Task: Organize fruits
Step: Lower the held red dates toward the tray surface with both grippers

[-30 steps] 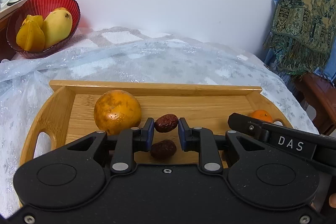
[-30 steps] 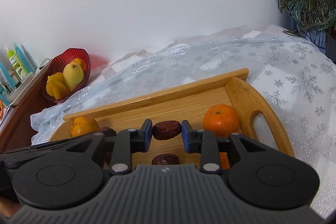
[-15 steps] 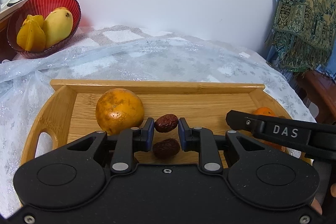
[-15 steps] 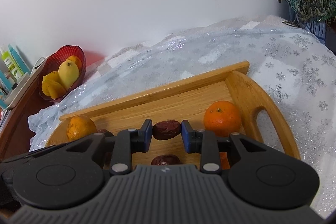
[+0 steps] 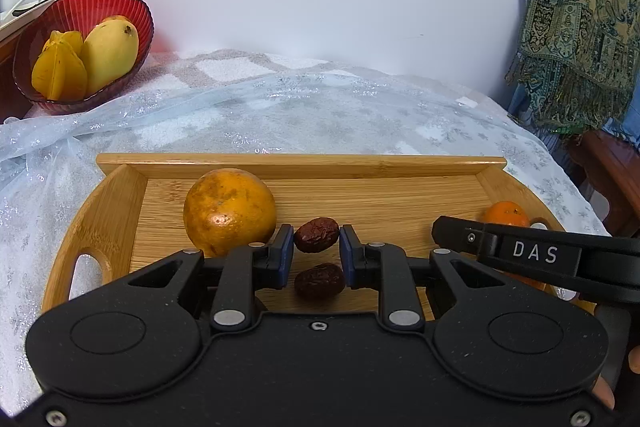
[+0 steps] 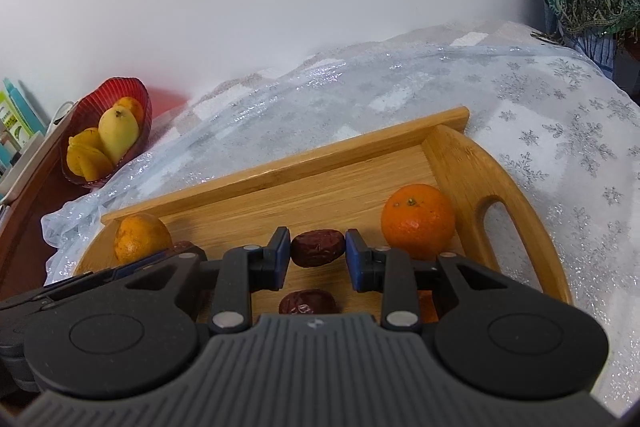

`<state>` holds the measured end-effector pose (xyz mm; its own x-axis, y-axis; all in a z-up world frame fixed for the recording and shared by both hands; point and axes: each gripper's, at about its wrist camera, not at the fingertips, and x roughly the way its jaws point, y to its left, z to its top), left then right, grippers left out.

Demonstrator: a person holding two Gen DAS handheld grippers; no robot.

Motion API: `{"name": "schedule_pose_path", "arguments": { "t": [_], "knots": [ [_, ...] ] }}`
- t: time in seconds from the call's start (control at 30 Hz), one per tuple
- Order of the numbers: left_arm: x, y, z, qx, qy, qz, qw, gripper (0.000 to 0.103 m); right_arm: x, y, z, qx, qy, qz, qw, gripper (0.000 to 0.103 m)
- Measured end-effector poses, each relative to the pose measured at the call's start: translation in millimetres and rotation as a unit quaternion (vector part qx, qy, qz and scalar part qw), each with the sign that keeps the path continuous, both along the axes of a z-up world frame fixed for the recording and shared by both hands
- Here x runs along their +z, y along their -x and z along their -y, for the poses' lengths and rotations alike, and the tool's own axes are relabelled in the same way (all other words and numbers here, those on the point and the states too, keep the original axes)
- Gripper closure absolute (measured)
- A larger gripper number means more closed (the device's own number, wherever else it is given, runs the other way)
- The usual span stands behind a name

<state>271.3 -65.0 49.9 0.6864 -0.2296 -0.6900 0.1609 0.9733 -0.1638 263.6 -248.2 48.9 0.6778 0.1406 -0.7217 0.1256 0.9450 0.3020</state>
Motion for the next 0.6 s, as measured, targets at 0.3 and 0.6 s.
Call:
{"name": "schedule_pose_path", "arguments": {
  "t": [0.3, 0.6],
  "knots": [
    [-0.4, -0.9, -0.6, -0.002, -0.003, -0.001, 1.0, 0.08, -0.5, -1.2, -2.6, 0.002, 0.007, -0.01, 1.0, 0.067],
    [-1.0, -0.8, -0.2, -0.003, -0.006, 0.0, 1.0, 0.08, -1.1, -3.0, -4.1, 0.004, 0.012, -0.015, 1.0, 0.067]
  ]
}}
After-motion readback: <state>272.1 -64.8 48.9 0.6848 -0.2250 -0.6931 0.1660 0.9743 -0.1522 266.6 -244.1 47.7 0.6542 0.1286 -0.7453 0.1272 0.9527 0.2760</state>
